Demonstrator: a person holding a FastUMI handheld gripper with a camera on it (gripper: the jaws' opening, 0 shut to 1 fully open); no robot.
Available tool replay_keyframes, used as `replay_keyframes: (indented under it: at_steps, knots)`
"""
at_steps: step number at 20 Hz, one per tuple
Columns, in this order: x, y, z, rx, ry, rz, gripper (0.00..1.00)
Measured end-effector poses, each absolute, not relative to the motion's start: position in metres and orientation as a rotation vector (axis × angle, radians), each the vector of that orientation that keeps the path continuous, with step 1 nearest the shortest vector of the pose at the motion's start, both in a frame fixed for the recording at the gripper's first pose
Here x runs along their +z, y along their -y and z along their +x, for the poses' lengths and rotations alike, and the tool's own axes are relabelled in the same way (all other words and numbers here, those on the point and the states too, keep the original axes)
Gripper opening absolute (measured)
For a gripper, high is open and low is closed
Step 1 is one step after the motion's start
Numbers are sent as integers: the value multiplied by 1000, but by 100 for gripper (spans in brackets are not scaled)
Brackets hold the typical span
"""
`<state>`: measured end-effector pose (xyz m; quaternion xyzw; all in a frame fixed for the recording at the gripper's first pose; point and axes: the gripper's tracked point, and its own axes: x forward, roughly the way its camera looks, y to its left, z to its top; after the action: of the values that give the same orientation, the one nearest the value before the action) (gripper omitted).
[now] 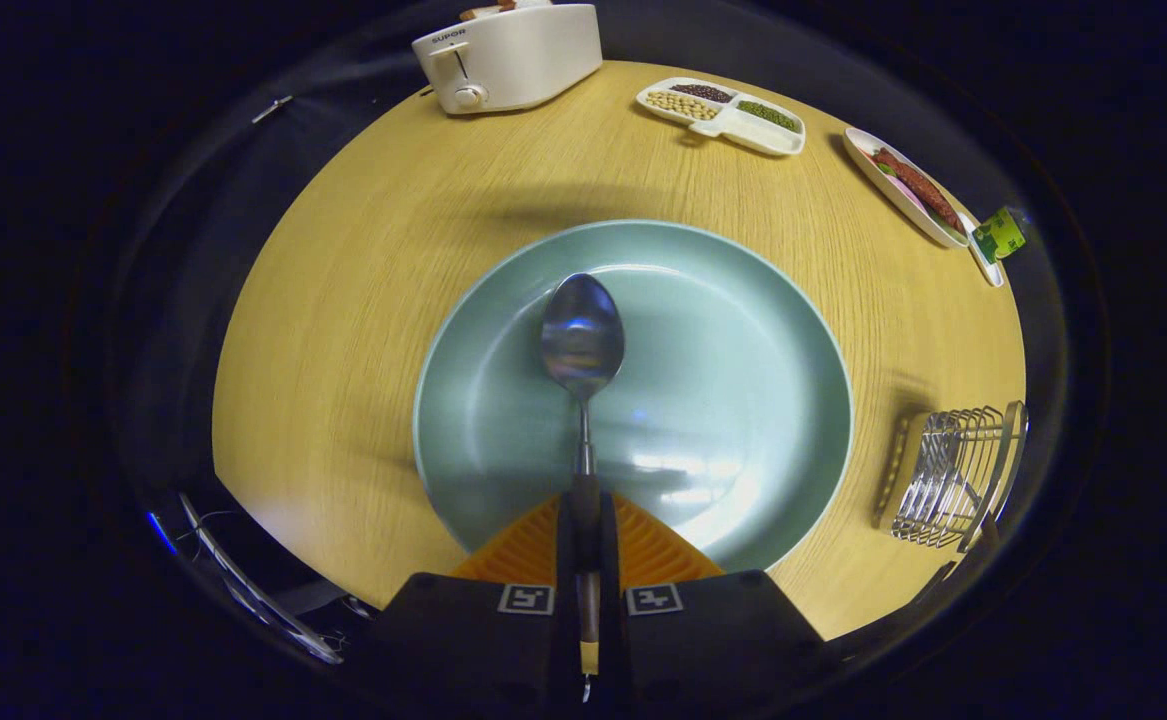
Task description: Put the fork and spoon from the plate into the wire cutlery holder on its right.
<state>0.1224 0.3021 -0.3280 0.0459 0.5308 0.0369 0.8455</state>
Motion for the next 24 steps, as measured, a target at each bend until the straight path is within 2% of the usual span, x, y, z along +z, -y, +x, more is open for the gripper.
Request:
replay_keyframes:
  at_steps: [7,11,15,18,24]
  knots:
    - [-270,-276,128,126,-1021,129,9]
    - [-222,-252,104,203,-1025,130,9]
    - [-188,-181,65,213,-1120,74,9]
    - [-180,-115,36,167,-1209,-35,9]
    - [-195,-65,3,121,-1411,-35,9]
